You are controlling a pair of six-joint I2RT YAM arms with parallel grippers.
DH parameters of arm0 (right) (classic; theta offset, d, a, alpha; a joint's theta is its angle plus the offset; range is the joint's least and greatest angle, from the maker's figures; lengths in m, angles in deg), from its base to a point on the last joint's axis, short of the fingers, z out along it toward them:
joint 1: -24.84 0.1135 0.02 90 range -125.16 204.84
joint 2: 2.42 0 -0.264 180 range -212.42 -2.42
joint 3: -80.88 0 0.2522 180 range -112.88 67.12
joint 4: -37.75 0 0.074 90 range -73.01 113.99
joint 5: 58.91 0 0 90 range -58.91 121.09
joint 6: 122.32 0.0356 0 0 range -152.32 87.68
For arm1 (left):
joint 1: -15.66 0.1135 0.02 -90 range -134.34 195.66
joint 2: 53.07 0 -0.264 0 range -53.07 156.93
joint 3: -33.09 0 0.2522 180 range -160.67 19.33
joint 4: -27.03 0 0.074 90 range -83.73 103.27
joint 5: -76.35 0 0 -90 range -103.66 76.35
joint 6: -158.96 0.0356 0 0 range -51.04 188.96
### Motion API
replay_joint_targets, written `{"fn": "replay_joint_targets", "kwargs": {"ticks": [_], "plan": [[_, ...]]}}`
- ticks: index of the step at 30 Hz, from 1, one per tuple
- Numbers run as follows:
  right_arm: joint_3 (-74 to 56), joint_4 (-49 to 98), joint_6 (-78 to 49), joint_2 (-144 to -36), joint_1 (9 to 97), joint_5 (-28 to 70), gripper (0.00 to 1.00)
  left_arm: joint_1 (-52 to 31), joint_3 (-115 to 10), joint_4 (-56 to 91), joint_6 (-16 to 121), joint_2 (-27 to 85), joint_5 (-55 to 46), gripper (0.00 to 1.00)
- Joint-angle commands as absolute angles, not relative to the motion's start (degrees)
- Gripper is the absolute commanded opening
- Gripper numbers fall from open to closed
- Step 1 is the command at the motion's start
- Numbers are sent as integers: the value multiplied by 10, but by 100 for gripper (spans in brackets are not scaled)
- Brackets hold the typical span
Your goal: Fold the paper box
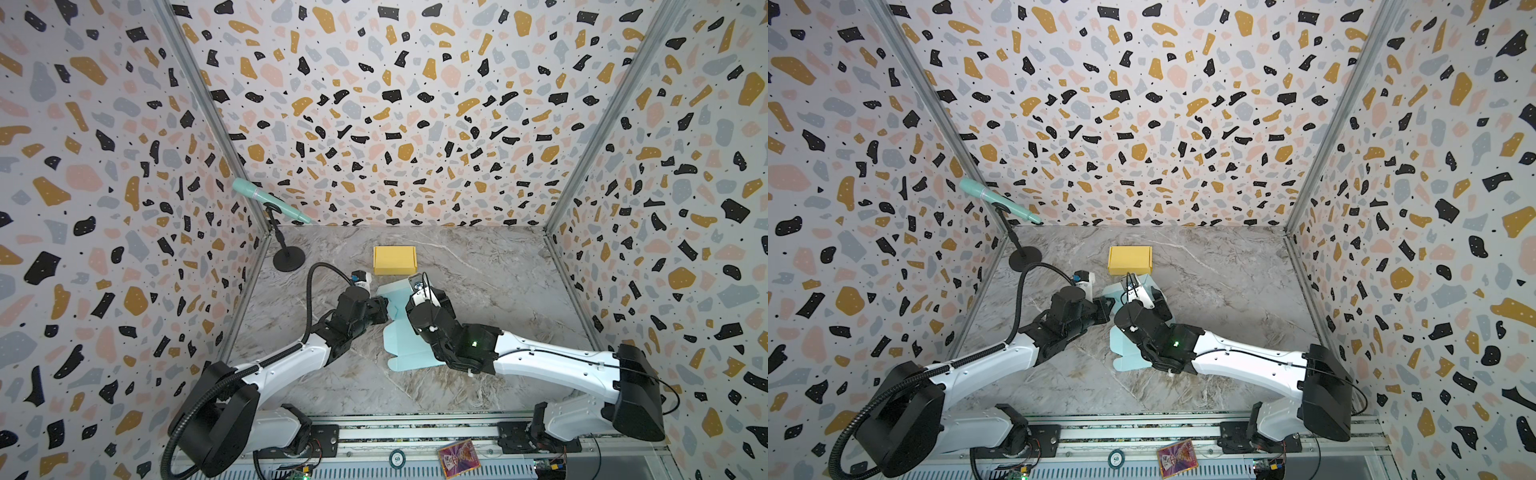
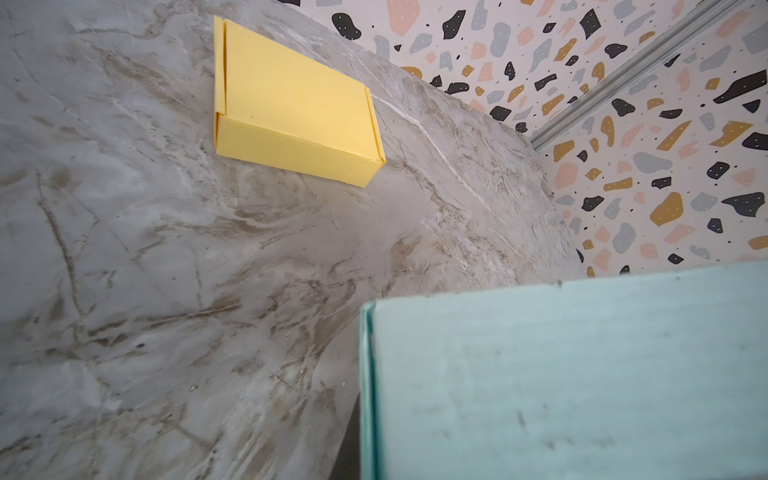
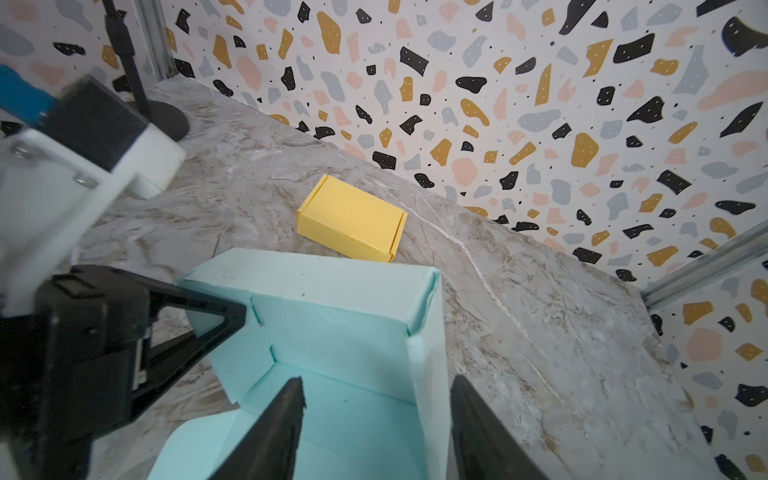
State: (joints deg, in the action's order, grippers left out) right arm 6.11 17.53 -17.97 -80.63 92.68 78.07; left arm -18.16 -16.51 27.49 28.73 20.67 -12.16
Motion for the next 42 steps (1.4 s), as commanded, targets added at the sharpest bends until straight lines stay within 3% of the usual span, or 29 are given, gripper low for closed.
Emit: {"fn": "replay_joint_targets", "kwargs": {"ticks": [1, 7, 11, 15, 20, 30, 42], "plan": [[61, 156, -159, -760, 945, 751, 61, -184, -166, 311, 297, 209, -117, 0], [66, 167, -154, -679, 919, 644, 66, -183, -155, 317, 345, 196, -122, 0], [65, 162, -123, -637, 799, 487, 66, -187, -159, 317, 408, 192, -86, 0], [80, 149, -111, -619, 675, 395, 65, -202, -165, 322, 459, 175, -36, 0], [101, 154, -121, -668, 588, 281, 65, -221, -169, 334, 488, 150, 8, 2], [172, 279, -117, -778, 586, 98, 61, -240, -165, 375, 480, 155, 25, 4], [183, 306, -171, -808, 611, -18, 57, -246, -158, 406, 481, 178, 24, 7]]}}
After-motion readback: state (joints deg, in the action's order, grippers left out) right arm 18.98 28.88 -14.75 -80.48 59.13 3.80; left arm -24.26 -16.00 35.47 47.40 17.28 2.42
